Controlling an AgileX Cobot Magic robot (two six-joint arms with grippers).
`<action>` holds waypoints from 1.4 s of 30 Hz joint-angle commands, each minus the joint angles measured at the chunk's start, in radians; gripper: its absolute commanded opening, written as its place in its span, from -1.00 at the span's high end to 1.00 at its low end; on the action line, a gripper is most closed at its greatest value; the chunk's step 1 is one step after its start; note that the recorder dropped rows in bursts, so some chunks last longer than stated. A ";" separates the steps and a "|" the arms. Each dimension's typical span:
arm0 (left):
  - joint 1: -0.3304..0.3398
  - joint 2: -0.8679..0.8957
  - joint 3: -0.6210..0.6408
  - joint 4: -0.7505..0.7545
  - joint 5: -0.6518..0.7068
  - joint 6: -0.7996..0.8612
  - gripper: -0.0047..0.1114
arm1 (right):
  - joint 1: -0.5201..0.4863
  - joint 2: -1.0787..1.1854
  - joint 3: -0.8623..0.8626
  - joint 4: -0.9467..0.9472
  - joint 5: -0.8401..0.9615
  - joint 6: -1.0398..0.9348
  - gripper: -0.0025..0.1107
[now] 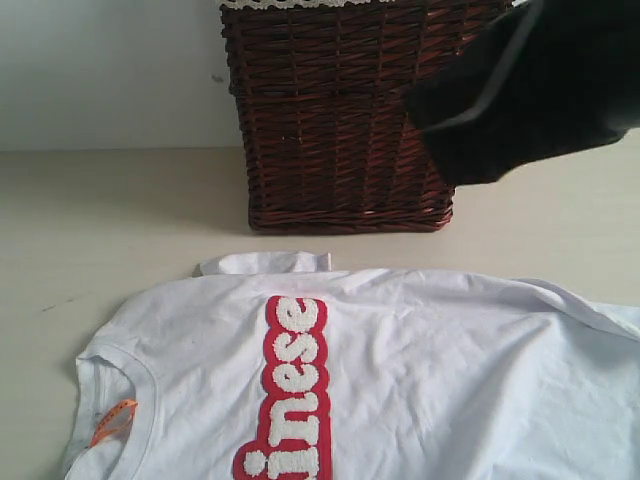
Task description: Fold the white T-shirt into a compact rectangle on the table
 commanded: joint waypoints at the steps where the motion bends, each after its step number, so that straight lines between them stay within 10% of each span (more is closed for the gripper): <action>1: -0.007 -0.005 -0.001 0.000 -0.008 0.005 0.92 | -0.006 -0.106 0.022 0.000 0.003 -0.025 0.96; 10: -0.007 -0.005 -0.001 0.027 -0.029 0.059 0.92 | -0.006 -0.276 0.127 -0.011 -0.014 -0.054 0.96; 24: -0.007 -0.005 -0.001 -0.401 -0.535 -0.289 0.92 | -0.006 -0.364 0.165 -0.004 -0.045 -0.055 0.96; 30: -0.015 -0.005 -0.045 -0.322 -0.381 -0.460 0.92 | -0.006 -0.382 0.165 -0.004 -0.043 -0.055 0.96; 42: -0.357 0.488 -0.369 -0.346 -0.187 -0.192 0.60 | -0.006 -0.382 0.165 0.006 -0.042 -0.058 0.96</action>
